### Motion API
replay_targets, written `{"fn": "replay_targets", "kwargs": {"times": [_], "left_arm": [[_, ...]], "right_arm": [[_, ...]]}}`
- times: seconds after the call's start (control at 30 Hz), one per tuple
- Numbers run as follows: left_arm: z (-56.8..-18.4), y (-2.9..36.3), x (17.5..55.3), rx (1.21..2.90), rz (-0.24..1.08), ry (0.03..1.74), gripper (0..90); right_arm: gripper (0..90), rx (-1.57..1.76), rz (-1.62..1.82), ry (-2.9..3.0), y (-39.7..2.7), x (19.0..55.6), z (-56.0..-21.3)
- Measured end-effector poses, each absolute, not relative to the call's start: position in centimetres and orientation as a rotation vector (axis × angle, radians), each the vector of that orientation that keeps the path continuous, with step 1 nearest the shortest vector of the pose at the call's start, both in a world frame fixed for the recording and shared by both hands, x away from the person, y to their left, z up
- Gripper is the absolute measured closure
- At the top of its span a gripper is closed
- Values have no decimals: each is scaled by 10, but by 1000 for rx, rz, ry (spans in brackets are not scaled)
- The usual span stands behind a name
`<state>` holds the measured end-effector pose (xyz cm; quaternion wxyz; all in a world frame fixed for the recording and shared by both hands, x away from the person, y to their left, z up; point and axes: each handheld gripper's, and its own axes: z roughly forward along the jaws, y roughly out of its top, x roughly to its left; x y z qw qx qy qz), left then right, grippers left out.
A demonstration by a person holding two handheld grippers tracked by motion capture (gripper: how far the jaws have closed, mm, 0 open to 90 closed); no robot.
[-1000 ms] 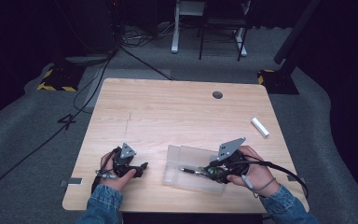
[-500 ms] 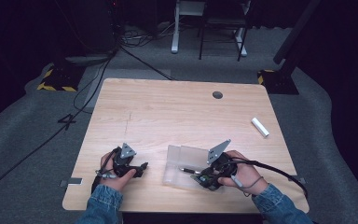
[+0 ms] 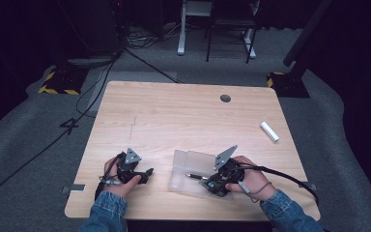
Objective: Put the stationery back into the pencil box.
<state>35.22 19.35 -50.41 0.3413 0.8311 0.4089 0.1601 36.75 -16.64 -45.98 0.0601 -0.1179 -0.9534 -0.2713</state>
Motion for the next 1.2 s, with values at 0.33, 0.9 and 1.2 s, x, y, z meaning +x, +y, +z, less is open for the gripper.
{"fn": "replay_targets", "kwargs": {"times": [0.33,0.9,1.2], "left_arm": [[-504,194,352,2162,416,1064,215],[-504,193,352,2161,415,1064,215],[-504,194,352,2163,417,1063,215]], "right_arm": [[520,-350,-771,-2930,-167,366,-462],[518,-338,-686,-2930,-169,363,-464],[509,-348,-687,-2908,-169,363,-464]]}}
